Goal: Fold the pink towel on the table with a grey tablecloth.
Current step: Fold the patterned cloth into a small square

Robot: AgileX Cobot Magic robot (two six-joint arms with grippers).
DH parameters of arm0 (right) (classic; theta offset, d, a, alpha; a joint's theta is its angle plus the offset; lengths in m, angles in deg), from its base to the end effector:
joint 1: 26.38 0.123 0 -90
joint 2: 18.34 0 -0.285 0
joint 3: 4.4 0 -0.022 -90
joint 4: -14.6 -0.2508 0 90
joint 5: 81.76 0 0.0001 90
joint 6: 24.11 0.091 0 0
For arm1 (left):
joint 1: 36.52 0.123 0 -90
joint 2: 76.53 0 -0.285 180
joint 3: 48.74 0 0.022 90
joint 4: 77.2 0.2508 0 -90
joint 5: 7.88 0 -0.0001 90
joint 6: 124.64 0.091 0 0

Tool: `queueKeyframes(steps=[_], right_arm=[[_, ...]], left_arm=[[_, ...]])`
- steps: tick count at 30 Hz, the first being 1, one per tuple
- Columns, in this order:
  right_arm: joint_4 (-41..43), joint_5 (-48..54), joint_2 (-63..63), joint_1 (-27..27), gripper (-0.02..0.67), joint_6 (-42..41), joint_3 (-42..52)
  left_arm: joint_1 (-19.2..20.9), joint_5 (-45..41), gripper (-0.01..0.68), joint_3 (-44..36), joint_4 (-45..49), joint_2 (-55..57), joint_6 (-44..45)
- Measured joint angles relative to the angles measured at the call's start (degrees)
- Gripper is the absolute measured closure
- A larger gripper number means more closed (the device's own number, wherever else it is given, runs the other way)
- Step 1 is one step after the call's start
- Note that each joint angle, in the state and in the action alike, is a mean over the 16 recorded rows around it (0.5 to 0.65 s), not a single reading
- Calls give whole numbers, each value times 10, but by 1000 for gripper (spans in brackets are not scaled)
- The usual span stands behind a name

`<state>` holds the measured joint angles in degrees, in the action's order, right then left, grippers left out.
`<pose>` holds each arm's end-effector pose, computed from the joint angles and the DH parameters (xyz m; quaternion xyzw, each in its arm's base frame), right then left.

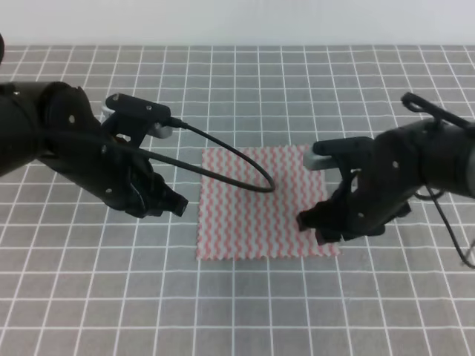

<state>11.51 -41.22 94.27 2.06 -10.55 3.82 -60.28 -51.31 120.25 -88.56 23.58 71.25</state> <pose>0.3196 0.1767 0.1903 -0.1105 0.9804 0.0772 0.1437 0.2983 -0.1448 0.2527 0.2773 0.9318 -0.0970 0.2130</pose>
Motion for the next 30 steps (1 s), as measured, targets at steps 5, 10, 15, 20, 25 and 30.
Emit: queueKeyframes(steps=[5,10,15,20,25,30], right_arm=[[-5,17,30,0,618,-1,-31],[-5,46,48,0,618,-1,-55],[-4,68,55,0,618,-1,-65],[-4,81,61,0,619,-1,-67],[-4,86,66,0,621,-1,-68],[-3,86,71,-1,627,-1,-71]], left_arm=[[0,-1,672,0,6,3,6],[0,-2,671,0,15,3,11],[0,-1,669,0,24,3,14],[0,1,667,0,29,3,15],[0,1,666,0,32,3,19],[-6,0,662,0,35,4,38]])
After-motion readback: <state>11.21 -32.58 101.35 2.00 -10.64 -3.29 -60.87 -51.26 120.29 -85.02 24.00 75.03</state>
